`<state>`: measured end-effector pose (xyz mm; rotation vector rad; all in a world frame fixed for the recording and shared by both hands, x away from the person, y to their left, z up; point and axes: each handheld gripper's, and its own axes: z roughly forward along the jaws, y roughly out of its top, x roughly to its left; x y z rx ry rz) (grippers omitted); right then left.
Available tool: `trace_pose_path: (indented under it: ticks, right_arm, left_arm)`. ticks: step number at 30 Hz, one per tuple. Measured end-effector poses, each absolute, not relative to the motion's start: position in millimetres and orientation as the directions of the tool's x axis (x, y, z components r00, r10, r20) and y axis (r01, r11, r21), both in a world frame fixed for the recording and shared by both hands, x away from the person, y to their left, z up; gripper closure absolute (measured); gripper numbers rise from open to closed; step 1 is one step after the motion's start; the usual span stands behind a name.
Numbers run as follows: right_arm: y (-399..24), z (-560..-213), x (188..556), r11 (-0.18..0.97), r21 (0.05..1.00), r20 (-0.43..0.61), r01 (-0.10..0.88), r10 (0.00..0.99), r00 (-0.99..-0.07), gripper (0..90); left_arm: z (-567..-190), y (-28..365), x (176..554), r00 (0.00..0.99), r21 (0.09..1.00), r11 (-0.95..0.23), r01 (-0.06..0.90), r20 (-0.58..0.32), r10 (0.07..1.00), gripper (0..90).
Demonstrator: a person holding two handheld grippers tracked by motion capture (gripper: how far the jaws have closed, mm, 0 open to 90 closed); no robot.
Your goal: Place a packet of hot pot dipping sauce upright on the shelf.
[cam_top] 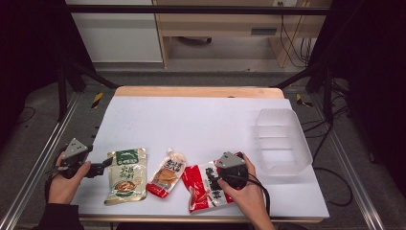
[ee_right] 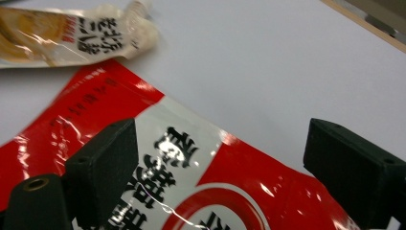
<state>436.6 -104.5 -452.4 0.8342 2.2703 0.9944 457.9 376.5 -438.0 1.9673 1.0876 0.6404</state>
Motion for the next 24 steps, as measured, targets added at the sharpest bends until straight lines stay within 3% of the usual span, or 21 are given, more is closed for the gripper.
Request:
trace_pose_path:
  ticks: [8,24]
  right_arm:
    - [-108.3,-454.6,435.3,0.527,0.789,-0.220,0.317,0.723,-0.655,13.1]
    - [-105.9,-457.6,437.8,0.542,0.771,-0.223,0.336,0.723,-0.654,12.8]
  left_arm:
    - [-446.4,382.4,462.2,0.568,0.806,-0.359,0.471,0.034,0.822,5.4]
    - [-459.7,368.4,477.1,0.634,0.738,-0.447,0.506,0.032,0.772,11.8]
